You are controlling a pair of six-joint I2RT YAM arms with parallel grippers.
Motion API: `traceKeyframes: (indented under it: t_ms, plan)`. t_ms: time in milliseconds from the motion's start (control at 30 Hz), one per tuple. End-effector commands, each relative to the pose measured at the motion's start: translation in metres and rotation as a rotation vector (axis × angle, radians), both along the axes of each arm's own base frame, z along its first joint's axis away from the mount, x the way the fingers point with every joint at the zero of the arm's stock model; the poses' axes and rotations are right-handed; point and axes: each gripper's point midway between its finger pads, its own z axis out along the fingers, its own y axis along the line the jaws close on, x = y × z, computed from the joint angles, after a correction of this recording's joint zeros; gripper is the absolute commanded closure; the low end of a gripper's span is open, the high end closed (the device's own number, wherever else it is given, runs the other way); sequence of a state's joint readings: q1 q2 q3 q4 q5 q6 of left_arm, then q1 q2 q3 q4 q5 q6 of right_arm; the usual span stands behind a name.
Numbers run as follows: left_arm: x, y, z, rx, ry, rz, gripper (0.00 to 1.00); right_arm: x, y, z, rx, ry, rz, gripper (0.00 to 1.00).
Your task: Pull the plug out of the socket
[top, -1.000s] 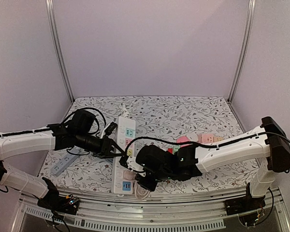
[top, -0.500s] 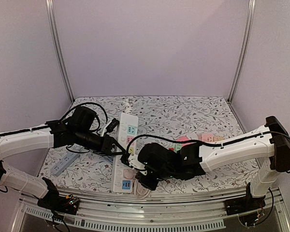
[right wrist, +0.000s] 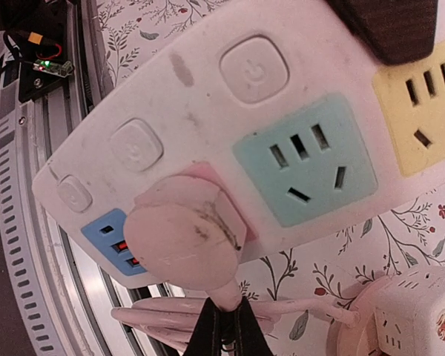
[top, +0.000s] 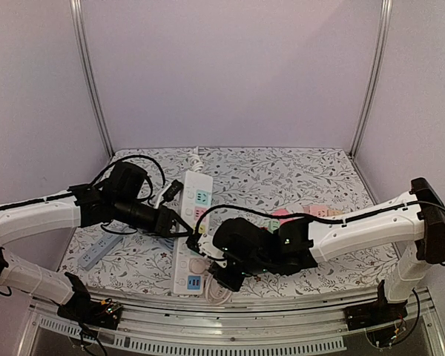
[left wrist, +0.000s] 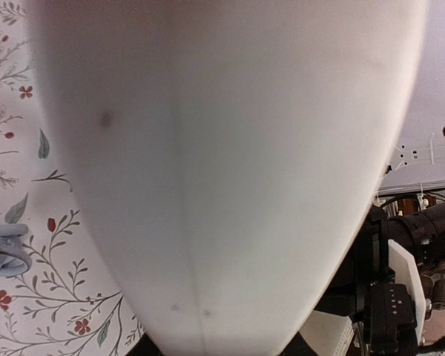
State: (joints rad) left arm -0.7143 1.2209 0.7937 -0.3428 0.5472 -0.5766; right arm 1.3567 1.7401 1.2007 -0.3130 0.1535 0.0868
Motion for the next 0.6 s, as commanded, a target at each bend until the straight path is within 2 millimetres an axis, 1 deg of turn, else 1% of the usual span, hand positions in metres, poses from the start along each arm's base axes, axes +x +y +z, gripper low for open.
traceKeyframes:
  t_ms: [0,200,400,567]
  plan:
    - [-0.003,0.004,0.005,-0.018,-0.048,-0.021,1.00,0.013,-0.003,0.018,0.052,-0.027,-0.089,1.00]
    - [-0.022,-0.008,0.026,-0.141,0.014,-0.104,1.00,0.020,-0.002,0.004,0.032,-0.046,-0.122,1.00]
    - [-0.036,-0.009,0.034,-0.193,0.045,-0.147,1.00,0.028,-0.002,-0.007,0.012,-0.075,-0.152,1.00]
    - [-0.044,-0.009,0.037,-0.219,0.069,-0.170,1.00,0.035,-0.005,-0.013,-0.014,-0.118,-0.180,1.00]
